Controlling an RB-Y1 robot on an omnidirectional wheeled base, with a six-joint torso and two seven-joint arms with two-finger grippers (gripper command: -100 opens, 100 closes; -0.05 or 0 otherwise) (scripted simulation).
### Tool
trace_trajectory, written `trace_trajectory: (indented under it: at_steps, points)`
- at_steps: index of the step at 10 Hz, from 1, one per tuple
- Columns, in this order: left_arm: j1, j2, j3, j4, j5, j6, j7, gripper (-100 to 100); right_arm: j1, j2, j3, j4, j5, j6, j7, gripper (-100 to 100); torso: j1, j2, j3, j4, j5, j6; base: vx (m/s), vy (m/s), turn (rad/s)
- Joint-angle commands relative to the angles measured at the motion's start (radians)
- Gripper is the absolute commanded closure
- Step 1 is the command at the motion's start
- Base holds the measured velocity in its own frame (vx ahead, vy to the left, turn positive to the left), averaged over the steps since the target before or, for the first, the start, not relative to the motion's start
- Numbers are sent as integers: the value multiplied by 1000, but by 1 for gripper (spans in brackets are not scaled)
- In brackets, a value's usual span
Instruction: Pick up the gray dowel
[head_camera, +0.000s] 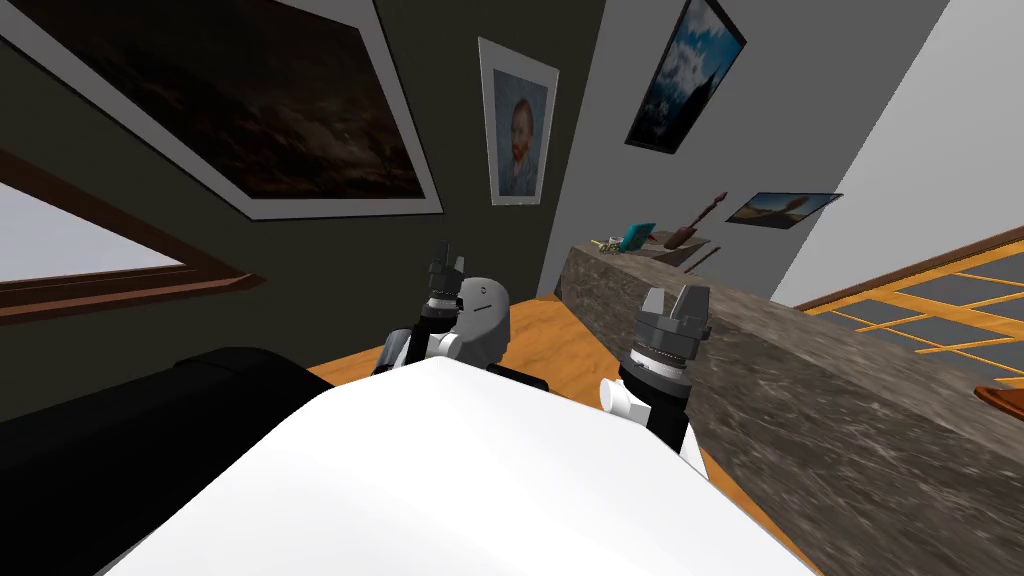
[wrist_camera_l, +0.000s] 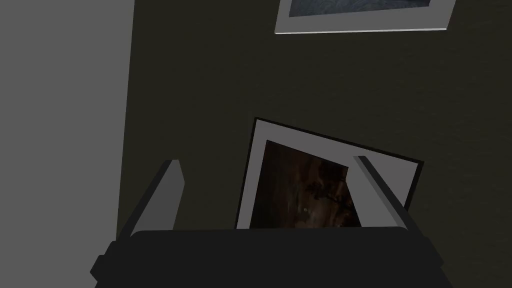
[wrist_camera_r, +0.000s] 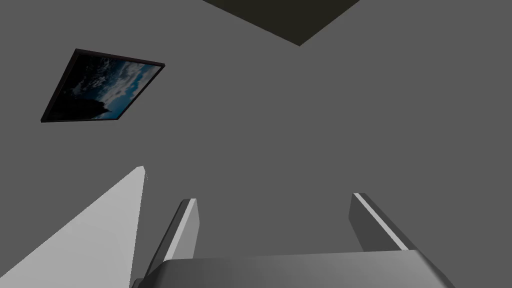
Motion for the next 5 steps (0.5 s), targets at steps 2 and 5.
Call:
trace_trajectory:
  at_steps: [2,5]
  points:
    - [-34,66,21,60,19,52,22,-100,0,0,0,0,0,0,0,0,0,3,2,1,0,0,-86,-8,-108]
    - [-90,127,56,150,52,140,60,-100,0,0,0,0,0,0,0,0,3,6,4,1,1,0,-93,32,-122]
